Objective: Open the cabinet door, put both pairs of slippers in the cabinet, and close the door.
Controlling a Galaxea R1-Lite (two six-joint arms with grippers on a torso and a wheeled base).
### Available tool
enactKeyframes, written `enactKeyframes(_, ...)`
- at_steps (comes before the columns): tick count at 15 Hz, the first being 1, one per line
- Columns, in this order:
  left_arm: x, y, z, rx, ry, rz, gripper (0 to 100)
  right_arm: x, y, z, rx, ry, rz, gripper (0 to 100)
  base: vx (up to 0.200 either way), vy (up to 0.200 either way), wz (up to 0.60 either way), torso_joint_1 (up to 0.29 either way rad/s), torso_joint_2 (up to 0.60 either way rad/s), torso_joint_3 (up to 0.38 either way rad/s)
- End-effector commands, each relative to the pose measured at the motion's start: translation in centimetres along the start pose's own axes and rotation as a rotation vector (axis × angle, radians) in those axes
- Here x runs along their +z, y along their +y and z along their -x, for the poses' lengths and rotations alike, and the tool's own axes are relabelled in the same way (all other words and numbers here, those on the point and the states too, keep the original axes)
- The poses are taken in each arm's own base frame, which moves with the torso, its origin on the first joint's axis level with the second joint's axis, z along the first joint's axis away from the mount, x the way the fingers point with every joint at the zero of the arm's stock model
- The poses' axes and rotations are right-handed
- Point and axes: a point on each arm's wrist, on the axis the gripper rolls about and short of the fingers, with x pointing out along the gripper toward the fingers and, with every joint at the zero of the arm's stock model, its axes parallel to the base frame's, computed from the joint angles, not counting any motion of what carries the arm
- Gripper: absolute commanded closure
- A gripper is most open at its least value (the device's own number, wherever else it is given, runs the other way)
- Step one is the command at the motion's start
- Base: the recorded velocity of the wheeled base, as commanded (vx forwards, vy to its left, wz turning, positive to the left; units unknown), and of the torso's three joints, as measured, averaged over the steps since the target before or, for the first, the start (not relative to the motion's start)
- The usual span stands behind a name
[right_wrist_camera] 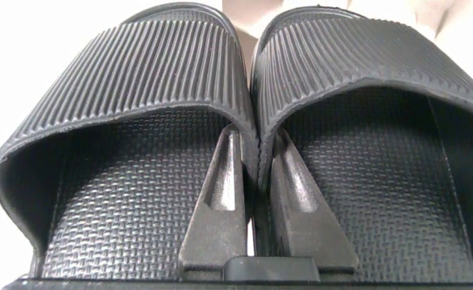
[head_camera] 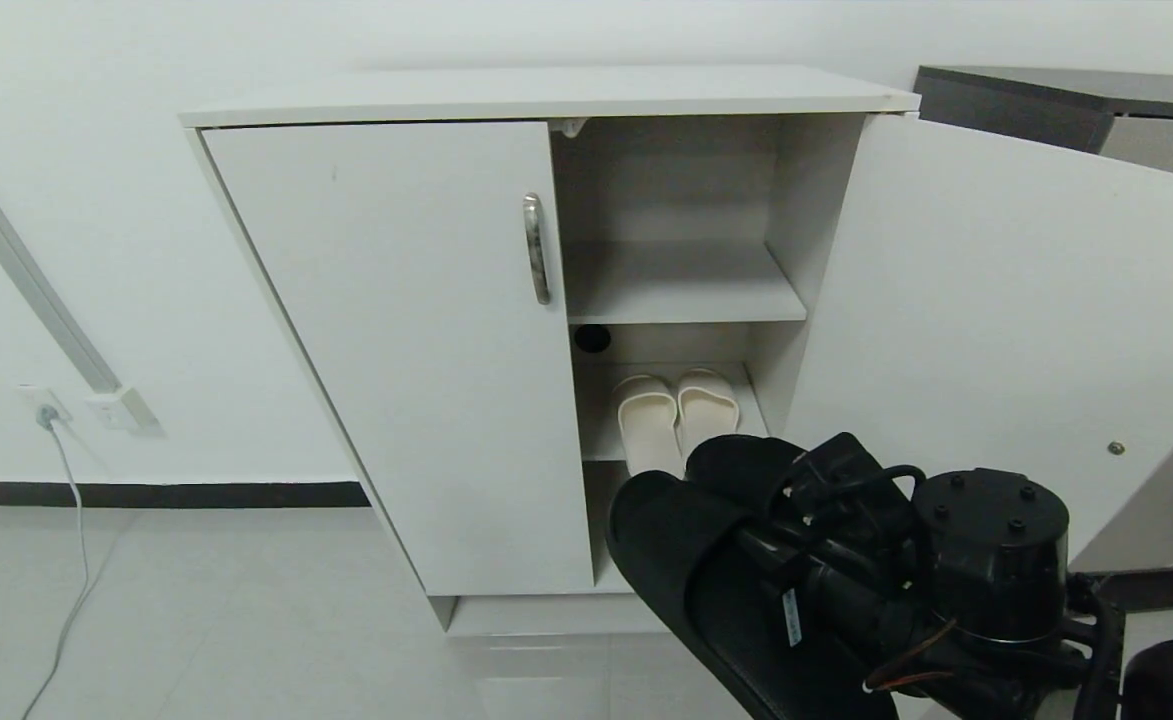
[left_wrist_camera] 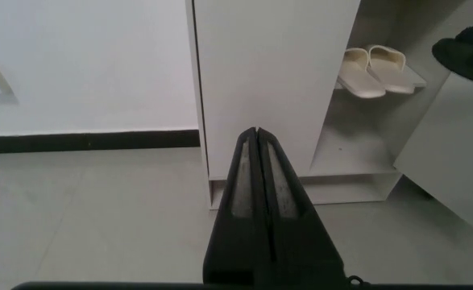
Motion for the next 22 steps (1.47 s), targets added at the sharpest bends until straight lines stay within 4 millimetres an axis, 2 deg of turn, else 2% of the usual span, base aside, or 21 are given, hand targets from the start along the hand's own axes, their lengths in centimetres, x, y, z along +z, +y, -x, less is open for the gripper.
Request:
enactKeyframes(1, 0.0, 0.0, 0.0, 0.0, 0.001, 0.0, 100, 0.0, 0.0, 0.0, 0.0, 0.001, 0.001, 100, 0.0, 0.0, 0.0, -0.007, 0.18, 0.163)
enactKeyframes(17, 0.0, 0.0, 0.0, 0.0, 0.001, 0.0, 100, -0.4, 0.2, -0.4, 0.002, 0.01, 0.004, 100, 0.0, 0.0, -0.04, 0.0, 0.01, 0.009)
enactKeyframes(20, 0.0, 0.0, 0.0, 0.0, 0.001, 0.0, 100, -0.7, 0.8, -2.0, -0.044, -0.035, 0.0, 100, 0.0, 0.0, 0.0, 0.0, 0.0, 0.0)
enactKeyframes(22, 0.0, 0.0, 0.0, 0.0, 0.001, -0.001, 100, -0.7, 1.5, -3.6, -0.161, -0.049, -0.001, 100, 0.0, 0.0, 0.0, 0.0, 0.0, 0.0)
